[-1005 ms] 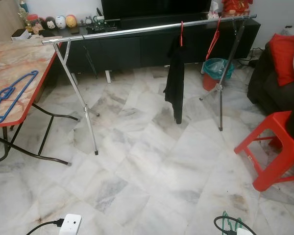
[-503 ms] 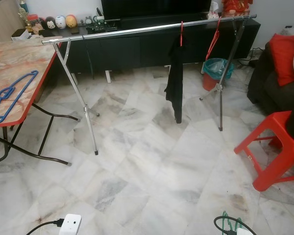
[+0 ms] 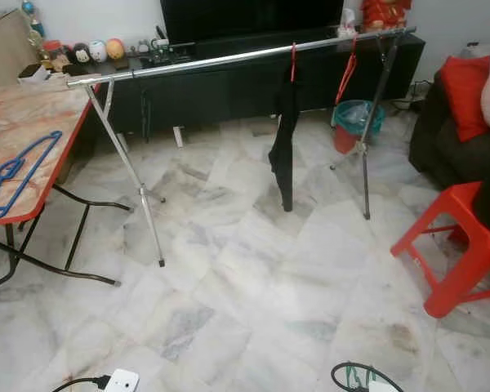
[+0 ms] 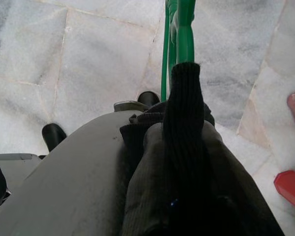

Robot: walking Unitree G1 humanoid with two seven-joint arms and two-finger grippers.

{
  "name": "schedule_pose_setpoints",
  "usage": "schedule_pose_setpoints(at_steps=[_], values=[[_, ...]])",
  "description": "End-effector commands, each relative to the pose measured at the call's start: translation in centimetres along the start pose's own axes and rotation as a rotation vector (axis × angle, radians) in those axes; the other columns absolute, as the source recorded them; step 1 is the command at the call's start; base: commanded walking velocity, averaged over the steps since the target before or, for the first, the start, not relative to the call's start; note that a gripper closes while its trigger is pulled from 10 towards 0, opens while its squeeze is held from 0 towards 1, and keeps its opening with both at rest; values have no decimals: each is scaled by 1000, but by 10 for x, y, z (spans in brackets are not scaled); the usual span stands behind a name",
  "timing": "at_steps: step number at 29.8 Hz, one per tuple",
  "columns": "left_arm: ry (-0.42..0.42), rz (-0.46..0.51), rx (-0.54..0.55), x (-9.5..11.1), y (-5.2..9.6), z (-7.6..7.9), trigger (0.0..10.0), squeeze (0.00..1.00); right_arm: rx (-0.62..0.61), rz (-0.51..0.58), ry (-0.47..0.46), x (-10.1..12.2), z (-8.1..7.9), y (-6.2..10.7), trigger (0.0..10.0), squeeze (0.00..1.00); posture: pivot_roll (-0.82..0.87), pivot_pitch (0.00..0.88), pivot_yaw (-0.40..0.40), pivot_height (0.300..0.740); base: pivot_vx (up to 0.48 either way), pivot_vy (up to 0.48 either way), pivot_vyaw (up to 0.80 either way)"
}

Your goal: Hang hanger

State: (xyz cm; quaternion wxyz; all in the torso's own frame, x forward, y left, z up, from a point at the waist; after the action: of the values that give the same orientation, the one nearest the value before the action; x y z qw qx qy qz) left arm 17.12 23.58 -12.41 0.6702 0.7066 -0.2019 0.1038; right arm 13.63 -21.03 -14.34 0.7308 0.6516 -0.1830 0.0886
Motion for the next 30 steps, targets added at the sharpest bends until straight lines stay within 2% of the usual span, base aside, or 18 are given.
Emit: schedule_pose_setpoints(at_steps=[1, 4, 5, 9, 10, 14, 16, 18, 19, 20, 21, 23, 24, 26, 27, 30], values=[[-13, -20, 7, -5, 1, -4, 10000, 0, 9, -10, 0, -1, -5, 0, 10000, 0, -70, 30, 86, 740, 0, 0, 0], [-15, -20, 7, -4, 1, -3, 10000, 0, -8, -9, 10, -1, -2, 0, 10000, 0, -67, 33, 86, 740, 0, 0, 0], [-13, -19, 8, -4, 1, -4, 10000, 0, -49, -12, 25, 0, 5, 0, 10000, 0, -67, 34, 87, 740, 0, 0, 0], [-13, -19, 8, -4, 1, -3, 10000, 0, -82, -13, 24, 1, 12, 0, 10000, 0, -67, 36, 87, 740, 0, 0, 0], [-12, -18, 9, -4, 1, -3, 10000, 0, -115, -16, 36, 1, 19, 1, 10000, 0, -67, 36, 87, 740, 0, 0, 0], [-10, -18, 10, -3, 1, -3, 10000, 0, -147, -17, 41, 2, 27, 1, 10000, 0, -64, 36, 86, 740, 0, 0, 0], [-8, -17, 12, -3, 1, -3, 10000, 0, -206, 3, 90, 10, 46, 3, 10000, 0, -59, 39, 83, 740, 0, 0, 0], [-8, -17, 12, -3, 1, -3, 10000, 0, -206, 3, 90, 10, 46, 3, 10000, 0, -59, 39, 83, 740, 0, 0, 0], [-10, -17, 13, -3, 1, -3, 10000, 0, -225, 21, 113, 16, 53, 4, 10000, 0, -61, 38, 83, 740, 0, 0, 0], [-10, -17, 13, -3, 1, -3, 10000, 0, -225, 21, 113, 16, 53, 4, 10000, 0, -61, 38, 83, 740, 0, 0, 0], [-14, -1, 17, -1, 0, -3, 10000, 0, -244, 145, 185, 56, 67, 7, 10000, 0, -65, 40, 80, 740, 0, 0, 0], [-16, 17, 18, 1, 0, -3, 10000, 0, -263, 264, 237, 96, 75, 13, 10000, 0, -63, 40, 79, 740, 0, 0, 0], [-16, 17, 18, 1, 0, -3, 10000, 0, -263, 264, 237, 96, 75, 13, 10000, 0, -63, 40, 79, 740, 0, 0, 0], [-18, 31, 18, 3, 0, -3, 10000, 0, -278, 360, 271, 132, 81, 21, 10000, 0, -62, 39, 79, 740, 0, 0, 0], [-18, 31, 18, 3, 0, -3, 10000, 0, -278, 360, 271, 132, 81, 21, 10000, 0, -62, 39, 79, 740, 0, 0, 0], [-32, 52, 17, 6, 1, -2, 10000, 0, -249, 515, 318, 186, 80, 39, 10000, 0, -60, 37, 78, 740, 0, 0, 0]])
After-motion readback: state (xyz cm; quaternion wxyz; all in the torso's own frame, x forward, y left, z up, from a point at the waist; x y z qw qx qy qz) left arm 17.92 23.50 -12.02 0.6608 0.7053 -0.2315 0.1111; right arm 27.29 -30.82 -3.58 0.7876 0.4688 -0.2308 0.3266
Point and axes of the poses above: a point about 5 cm out from each wrist's last joint towards the gripper, its own y axis pointing back from the gripper into the wrist, its own x axis along the axis of the wrist's last joint, z = x × y, the point moved 4 cm from there along -y, pointing out of the wrist towards the gripper, and after that the axes turned 5 degrees about y, right-handed, at the moved point
